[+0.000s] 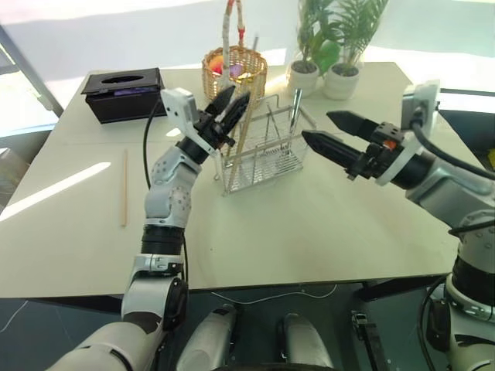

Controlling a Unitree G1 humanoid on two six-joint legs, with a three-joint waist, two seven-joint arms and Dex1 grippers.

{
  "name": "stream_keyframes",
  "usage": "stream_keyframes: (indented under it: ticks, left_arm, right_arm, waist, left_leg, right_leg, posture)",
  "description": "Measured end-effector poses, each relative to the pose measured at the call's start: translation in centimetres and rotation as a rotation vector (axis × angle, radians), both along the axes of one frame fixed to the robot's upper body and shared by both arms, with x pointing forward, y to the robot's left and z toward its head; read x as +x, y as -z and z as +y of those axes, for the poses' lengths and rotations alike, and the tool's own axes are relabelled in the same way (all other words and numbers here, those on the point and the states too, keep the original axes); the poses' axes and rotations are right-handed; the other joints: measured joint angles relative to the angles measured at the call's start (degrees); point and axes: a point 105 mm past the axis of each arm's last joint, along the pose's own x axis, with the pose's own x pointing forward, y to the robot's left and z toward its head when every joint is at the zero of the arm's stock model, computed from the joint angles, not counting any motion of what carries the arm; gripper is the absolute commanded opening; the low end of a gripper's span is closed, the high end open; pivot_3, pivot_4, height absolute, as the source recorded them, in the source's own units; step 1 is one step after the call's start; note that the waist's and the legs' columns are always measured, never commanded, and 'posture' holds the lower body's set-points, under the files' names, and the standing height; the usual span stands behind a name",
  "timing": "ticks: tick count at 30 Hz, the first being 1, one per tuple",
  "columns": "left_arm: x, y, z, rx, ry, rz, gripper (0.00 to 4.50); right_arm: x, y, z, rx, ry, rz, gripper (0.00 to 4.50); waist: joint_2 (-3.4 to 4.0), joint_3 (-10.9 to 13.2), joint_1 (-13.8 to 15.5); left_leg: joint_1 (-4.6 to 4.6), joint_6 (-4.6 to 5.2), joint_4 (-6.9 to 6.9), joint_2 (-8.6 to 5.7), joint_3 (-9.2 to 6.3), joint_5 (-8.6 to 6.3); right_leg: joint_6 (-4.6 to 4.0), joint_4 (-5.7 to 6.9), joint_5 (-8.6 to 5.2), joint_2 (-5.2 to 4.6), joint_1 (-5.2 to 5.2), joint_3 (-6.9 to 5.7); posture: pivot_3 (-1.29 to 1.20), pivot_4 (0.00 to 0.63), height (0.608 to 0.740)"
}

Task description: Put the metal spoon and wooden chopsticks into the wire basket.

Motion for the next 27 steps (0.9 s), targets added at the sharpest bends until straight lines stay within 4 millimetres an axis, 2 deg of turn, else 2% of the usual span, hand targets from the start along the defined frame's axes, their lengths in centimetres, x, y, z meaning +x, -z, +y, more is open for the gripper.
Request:
stream_keyframes:
  ticks: [4,7,11,12,14,17,19,23,25,27]
  left_arm:
    - [0.0,-0.1,0.0,-0.01,0.001,0.006,3.72]
    - [0.0,-1.1,0.7,-0.063,-0.005,0.023,3.72]
    - [1.1,-5.0,4.2,-0.146,-0.145,0.041,3.72]
    - [1.5,-6.0,5.6,-0.146,-0.217,0.051,3.72]
    - [2.1,-6.3,9.0,-0.11,-0.381,0.103,3.72]
    - [2.7,-4.0,13.3,-0.028,-0.606,0.232,3.72]
    - [2.7,-0.6,16.6,0.099,-0.795,0.38,3.72]
    - [-0.2,5.3,22.7,0.177,-1.088,0.65,3.72]
    - [-1.9,7.0,24.5,0.2,-1.164,0.719,3.72]
    - [-2.8,7.9,25.1,0.216,-1.189,0.754,3.72]
  right_arm:
    - [0.0,0.1,0.1,-0.007,-0.012,0.006,4.5]
    - [-0.2,0.4,0.4,-0.038,-0.042,0.018,4.5]
    - [-1.0,0.8,0.8,-0.089,-0.116,0.051,4.5]
    - [-1.4,0.9,1.0,-0.106,-0.144,0.063,4.5]
    - [-2.1,1.2,1.5,-0.143,-0.201,0.081,4.5]
    - [-2.9,1.4,2.0,-0.169,-0.26,0.099,4.5]
    - [-3.6,1.6,2.4,-0.19,-0.303,0.115,4.5]
    - [-4.3,1.8,2.6,-0.213,-0.352,0.136,4.5]
    - [-4.5,1.9,2.8,-0.216,-0.37,0.144,4.5]
    - [-4.5,2.1,3.1,-0.225,-0.386,0.151,4.5]
  waist:
    - [0.0,0.0,-0.01]
    - [-0.01,0.01,-0.03]
    - [-0.03,0.02,-0.06]
    - [-0.03,0.02,-0.19]
    - [0.01,0.0,-0.63]
    - [0.0,0.0,-1.12]
    - [-0.01,0.01,-1.37]
    - [-0.07,0.05,-1.44]
    - [-0.08,0.05,-1.38]
    - [-0.09,0.06,-0.86]
  left_leg:
    - [0.0,0.0,0.0,0.0,0.0,0.0]
    - [-0.02,0.01,0.0,0.0,-0.01,0.0]
    - [-0.02,0.0,0.0,0.0,-0.04,0.0]
    - [-0.02,0.01,-0.01,0.0,-0.04,0.0]
    - [0.03,0.01,-0.09,0.0,-0.04,-0.01]
    - [0.02,0.02,-0.11,0.0,-0.05,0.0]
    - [0.03,0.03,-0.08,-0.01,-0.04,-0.02]
    - [0.0,0.03,-0.1,0.0,-0.04,-0.03]
    - [-0.01,-0.04,-0.1,0.0,-0.04,-0.07]
    - [-0.01,-0.11,-0.07,0.0,-0.05,-0.11]
  right_leg:
    - [0.0,0.0,0.0,0.0,0.0,0.0]
    - [0.0,0.0,0.0,0.0,-0.02,0.0]
    - [0.01,0.0,0.0,0.01,-0.05,-0.03]
    - [0.01,0.0,-0.01,0.01,-0.03,-0.02]
    - [0.01,0.0,-0.01,0.01,-0.03,0.0]
    - [0.01,0.0,-0.01,0.01,-0.05,-0.01]
    - [0.01,0.0,-0.01,0.01,-0.09,0.01]
    - [0.01,0.01,-0.01,0.02,-0.32,0.02]
    - [0.01,0.01,-0.01,0.01,-0.32,0.03]
    - [0.0,0.01,0.0,0.01,-0.29,0.0]
  posture:
    - [0.0,0.15,0.74]
    - [0.0,0.15,0.74]
    - [0.0,0.15,0.74]
    - [0.0,0.15,0.74]
    - [0.0,0.15,0.74]
    - [0.0,0.15,0.74]
    - [0.0,0.15,0.74]
    - [0.0,0.15,0.74]
    - [0.0,0.15,0.74]
    - [0.0,0.15,0.74]
